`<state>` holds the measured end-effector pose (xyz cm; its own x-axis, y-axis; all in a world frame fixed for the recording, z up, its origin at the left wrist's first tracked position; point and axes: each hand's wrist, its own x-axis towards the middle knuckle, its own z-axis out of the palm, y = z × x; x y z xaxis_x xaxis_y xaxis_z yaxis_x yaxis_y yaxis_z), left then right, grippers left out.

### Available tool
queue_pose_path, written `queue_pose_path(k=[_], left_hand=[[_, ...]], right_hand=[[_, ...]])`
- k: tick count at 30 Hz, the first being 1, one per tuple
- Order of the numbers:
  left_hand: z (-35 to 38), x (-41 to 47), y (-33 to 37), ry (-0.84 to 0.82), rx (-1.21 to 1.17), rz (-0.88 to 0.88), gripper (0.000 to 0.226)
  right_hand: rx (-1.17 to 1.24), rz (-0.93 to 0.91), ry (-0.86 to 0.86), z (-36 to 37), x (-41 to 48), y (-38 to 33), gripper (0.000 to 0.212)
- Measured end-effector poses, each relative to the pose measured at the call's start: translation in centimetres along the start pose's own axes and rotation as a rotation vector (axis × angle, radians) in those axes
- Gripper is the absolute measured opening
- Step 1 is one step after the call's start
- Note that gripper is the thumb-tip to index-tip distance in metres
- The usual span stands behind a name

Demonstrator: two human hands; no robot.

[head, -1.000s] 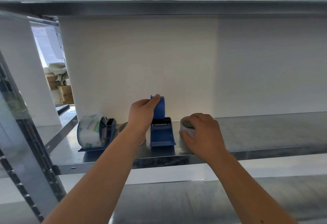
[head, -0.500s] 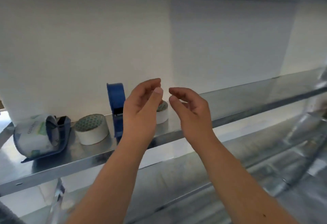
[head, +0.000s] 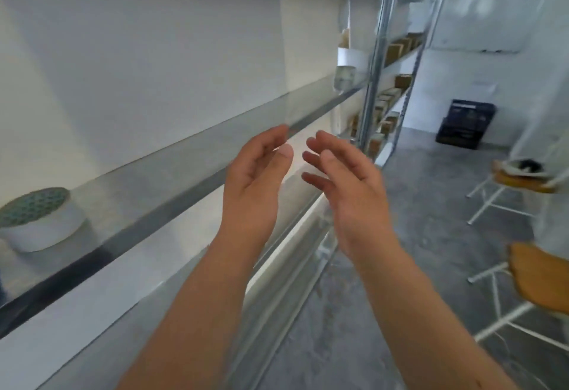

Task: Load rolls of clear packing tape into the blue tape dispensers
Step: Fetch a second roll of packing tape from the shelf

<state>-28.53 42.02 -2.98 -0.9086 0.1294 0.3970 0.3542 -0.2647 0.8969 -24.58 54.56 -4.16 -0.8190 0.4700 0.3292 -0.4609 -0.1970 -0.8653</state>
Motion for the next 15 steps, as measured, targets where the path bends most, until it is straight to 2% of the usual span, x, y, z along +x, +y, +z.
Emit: queue_pose_path(k=[6, 10, 15], left_hand=[[12.0, 0.7, -3.1, -0.216, -0.048, 0.008, 0.029], [20.2, 1.3, -5.9, -0.265, -0.09, 0.039, 0.029], [28.8, 2.3, -9.9, -0.326, -0.123, -0.015, 0.032]], right_hand=[[-0.068, -0.057, 0.167, -11.7, 3.0, -3.0, 0.034], [-0.058, -0.072, 0.247, -19.3, 5.4, -4.6, 0.028], [-0.065, -0.057, 0.331, -27.2, 8.0, -6.2, 0.023]])
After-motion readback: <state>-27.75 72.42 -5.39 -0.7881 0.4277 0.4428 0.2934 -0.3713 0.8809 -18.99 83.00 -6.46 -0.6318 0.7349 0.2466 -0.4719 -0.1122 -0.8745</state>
